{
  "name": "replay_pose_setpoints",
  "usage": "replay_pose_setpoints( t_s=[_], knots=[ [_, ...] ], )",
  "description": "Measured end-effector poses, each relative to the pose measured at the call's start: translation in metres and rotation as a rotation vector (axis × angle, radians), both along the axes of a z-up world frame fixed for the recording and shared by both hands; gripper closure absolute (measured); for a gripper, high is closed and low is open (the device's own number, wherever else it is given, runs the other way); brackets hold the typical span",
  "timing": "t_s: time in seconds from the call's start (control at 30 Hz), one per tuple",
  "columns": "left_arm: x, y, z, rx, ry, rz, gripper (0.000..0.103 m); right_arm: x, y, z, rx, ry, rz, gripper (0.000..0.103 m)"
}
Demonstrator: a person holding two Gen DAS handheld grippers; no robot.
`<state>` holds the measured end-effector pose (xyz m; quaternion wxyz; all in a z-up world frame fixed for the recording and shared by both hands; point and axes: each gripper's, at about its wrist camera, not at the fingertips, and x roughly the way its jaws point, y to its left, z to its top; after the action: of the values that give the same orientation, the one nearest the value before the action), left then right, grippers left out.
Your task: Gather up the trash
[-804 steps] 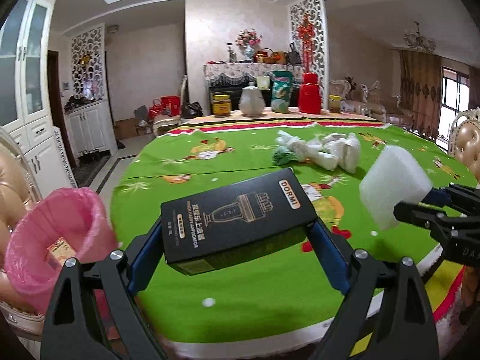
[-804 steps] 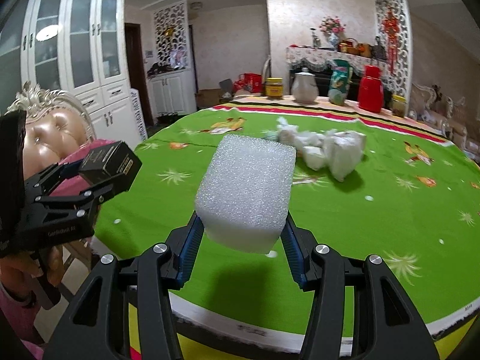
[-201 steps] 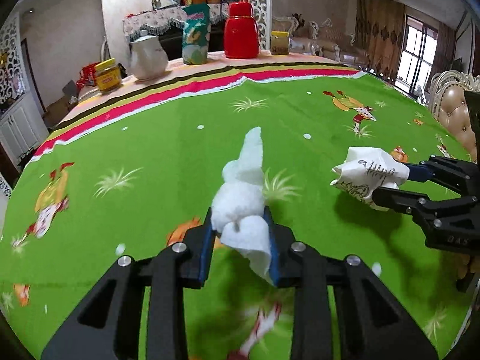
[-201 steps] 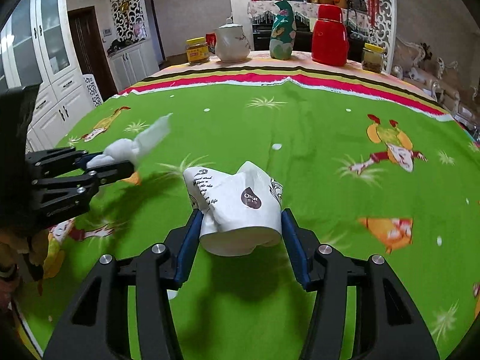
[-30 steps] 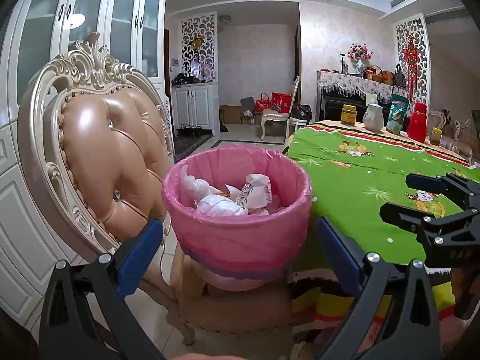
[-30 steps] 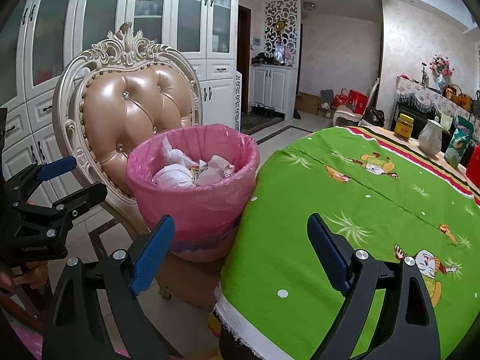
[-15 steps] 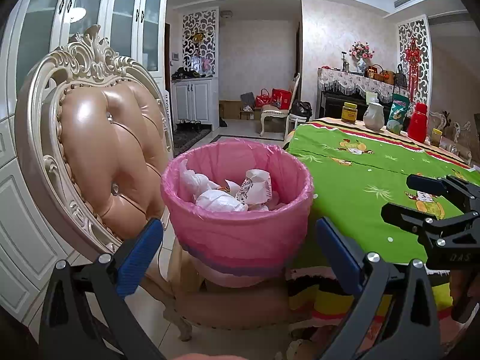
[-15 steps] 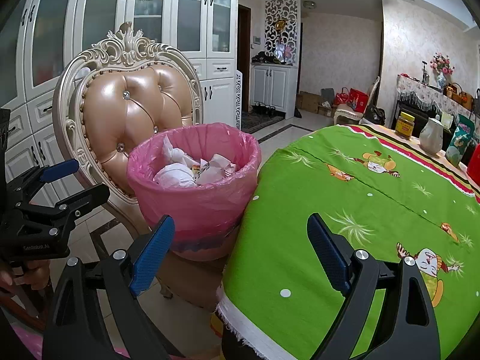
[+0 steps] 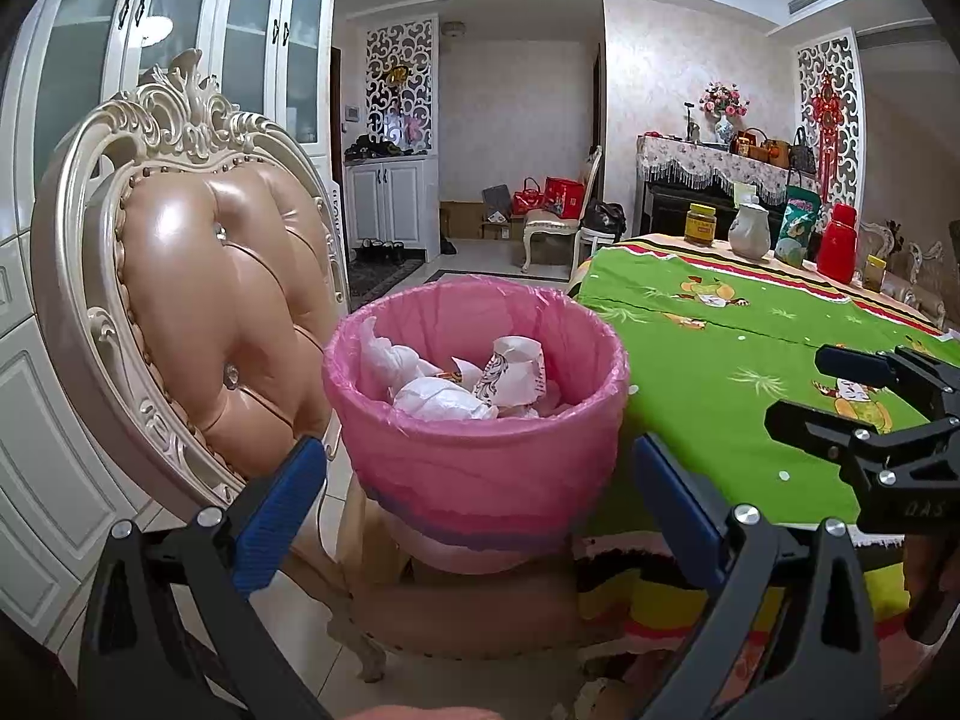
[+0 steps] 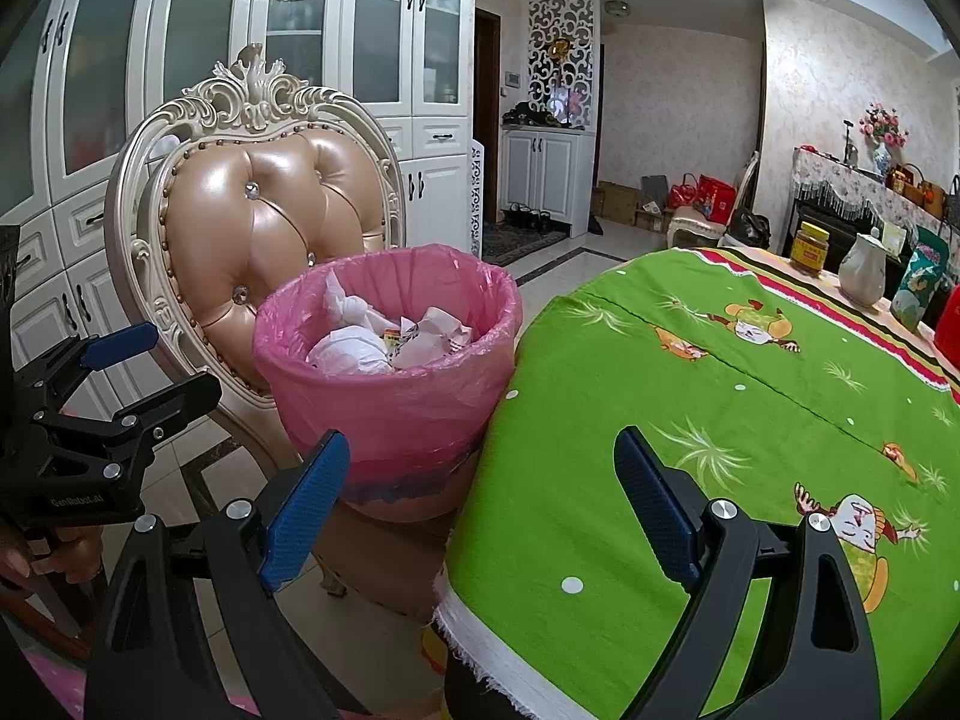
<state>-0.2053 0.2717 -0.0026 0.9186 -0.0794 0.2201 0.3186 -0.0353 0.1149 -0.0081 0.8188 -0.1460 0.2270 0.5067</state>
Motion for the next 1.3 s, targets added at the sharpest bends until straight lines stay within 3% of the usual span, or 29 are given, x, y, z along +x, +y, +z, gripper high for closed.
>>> replay_pose_setpoints(
  t_s=[1.07, 1.3],
  knots=[
    [-0.0005, -0.0006, 0.0002, 0.011, -0.002, 0.008, 0.005, -0.0058, 0.0042, -0.0011, -0.003, 0.003, 0.009, 0.018],
    [0.0021, -0.0073, 0.0019, 0.052, -0.005, -0.001, 0.005, -0.006, 0.0025, -0.0008, 0.0, 0.002, 0.007, 0.018]
  ],
)
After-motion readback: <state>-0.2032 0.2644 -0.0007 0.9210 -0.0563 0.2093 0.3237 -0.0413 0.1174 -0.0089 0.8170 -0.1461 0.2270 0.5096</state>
